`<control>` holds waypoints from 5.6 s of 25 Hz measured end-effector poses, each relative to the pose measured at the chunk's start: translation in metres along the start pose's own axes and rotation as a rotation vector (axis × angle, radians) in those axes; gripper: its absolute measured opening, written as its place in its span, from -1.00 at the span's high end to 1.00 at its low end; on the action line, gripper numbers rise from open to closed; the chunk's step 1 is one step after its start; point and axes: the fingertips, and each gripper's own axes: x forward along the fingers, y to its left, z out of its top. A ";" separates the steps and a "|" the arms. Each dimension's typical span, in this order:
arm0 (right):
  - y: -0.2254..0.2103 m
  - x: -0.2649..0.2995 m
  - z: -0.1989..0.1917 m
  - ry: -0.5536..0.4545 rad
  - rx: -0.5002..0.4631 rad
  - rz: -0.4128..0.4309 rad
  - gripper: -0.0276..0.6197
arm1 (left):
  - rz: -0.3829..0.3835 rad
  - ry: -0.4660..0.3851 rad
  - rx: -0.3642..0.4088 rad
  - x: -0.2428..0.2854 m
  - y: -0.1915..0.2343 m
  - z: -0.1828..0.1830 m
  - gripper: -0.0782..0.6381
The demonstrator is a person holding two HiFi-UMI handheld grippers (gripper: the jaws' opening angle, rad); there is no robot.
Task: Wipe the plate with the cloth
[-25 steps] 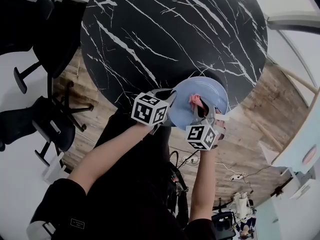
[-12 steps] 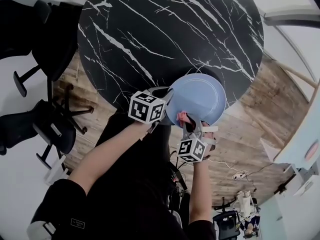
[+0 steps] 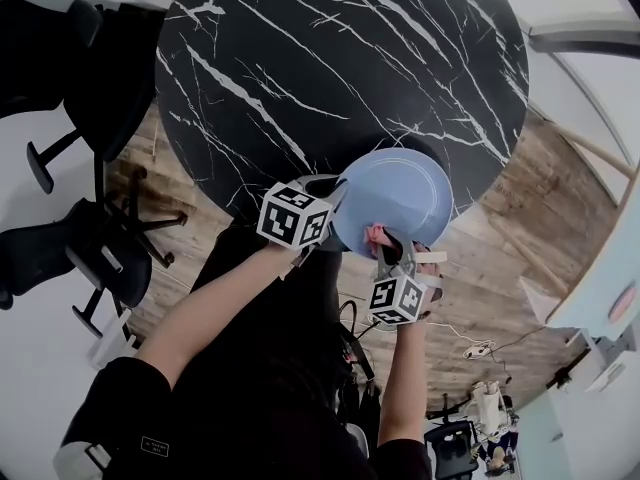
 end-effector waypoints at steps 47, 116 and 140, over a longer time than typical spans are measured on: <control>-0.003 0.004 0.009 -0.004 0.027 -0.083 0.88 | 0.018 -0.022 -0.036 0.000 0.003 0.002 0.73; 0.005 -0.006 -0.013 -0.002 -0.017 -0.120 0.88 | 0.027 -0.043 -0.013 0.000 0.002 0.002 0.73; -0.111 0.012 0.016 -0.049 0.018 -0.227 0.88 | 0.000 -0.002 0.044 0.001 0.000 0.001 0.73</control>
